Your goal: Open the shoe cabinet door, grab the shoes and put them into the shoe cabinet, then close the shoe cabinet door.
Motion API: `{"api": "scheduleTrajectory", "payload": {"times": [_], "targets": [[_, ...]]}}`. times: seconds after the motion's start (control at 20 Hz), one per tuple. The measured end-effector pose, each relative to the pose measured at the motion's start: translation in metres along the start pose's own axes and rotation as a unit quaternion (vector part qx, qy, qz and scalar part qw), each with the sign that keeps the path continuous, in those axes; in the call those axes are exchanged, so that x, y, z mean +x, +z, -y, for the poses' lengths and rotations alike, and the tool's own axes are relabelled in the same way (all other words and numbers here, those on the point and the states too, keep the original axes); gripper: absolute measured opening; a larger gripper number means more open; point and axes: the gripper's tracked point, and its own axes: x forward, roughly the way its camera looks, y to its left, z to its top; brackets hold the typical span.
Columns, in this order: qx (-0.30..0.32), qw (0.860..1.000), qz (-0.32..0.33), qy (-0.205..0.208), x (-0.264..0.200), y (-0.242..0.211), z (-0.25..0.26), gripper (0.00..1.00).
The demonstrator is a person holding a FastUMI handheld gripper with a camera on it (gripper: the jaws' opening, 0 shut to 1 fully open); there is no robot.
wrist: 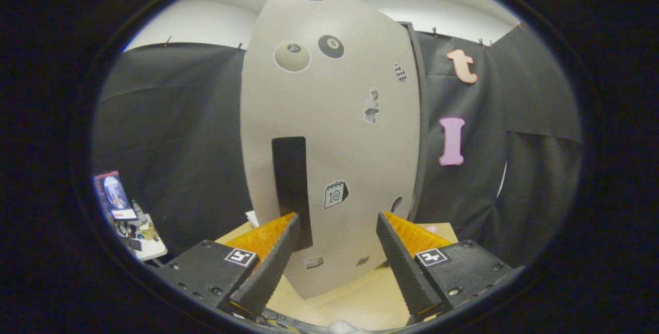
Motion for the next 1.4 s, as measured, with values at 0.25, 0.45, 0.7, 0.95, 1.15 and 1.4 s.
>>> {"api": "scheduleTrajectory", "payload": {"times": [0.25, 0.45, 0.7, 0.95, 1.15, 1.4], "targets": [[0.003, 1.0, -0.002, -0.017, 0.001, 0.001, -0.023, 0.99], [-0.001, 0.999, 0.004, -0.04, -0.009, 0.004, -0.028, 0.99], [0.01, 0.997, 0.011, -0.073, -0.032, 0.016, -0.03, 0.99], [0.01, 0.993, 0.024, -0.117, -0.064, 0.025, -0.022, 0.99], [0.018, 0.988, 0.022, -0.149, -0.091, 0.02, -0.018, 0.99], [0.02, 0.983, 0.03, -0.18, -0.128, 0.02, -0.012, 0.99]]}}
